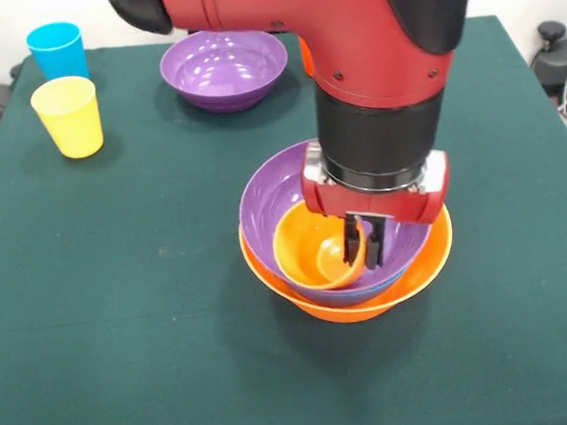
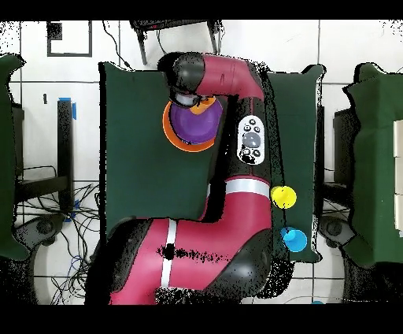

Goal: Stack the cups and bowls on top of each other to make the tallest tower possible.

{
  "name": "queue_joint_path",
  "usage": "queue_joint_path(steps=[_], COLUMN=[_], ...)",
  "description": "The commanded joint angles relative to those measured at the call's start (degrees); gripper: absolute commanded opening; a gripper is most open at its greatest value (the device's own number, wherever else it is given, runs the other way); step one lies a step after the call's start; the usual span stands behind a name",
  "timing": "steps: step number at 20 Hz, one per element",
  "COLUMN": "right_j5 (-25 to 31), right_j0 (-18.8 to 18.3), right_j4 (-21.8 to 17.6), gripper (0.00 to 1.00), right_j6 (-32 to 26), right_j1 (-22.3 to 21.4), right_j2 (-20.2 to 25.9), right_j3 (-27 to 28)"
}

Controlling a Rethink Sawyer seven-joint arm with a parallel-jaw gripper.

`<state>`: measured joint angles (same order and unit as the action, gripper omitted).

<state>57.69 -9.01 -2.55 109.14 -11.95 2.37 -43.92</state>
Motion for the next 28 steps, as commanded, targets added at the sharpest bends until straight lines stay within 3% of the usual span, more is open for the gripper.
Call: queue_joint_path(steps=[1, 2, 3, 14, 28], right_j5=[7.7, 7.9, 5.6, 1.6, -2.5], right_j0=[2.5, 2.7, 3.6, 3.0, 1.3], right_j4=[-0.1, 0.0, 0.3, 2.0, 3.2], gripper=[0.0, 0.0, 0.0, 0.0, 0.0], right_j6=[7.0, 7.2, 8.2, 6.3, 1.5], right_j1=[2.7, 3.1, 1.7, 4.0, 0.4], right_j2=[1.1, 1.1, 0.8, 0.9, 2.6], right_j3=[3.9, 4.7, 1.1, 0.9, -8.6])
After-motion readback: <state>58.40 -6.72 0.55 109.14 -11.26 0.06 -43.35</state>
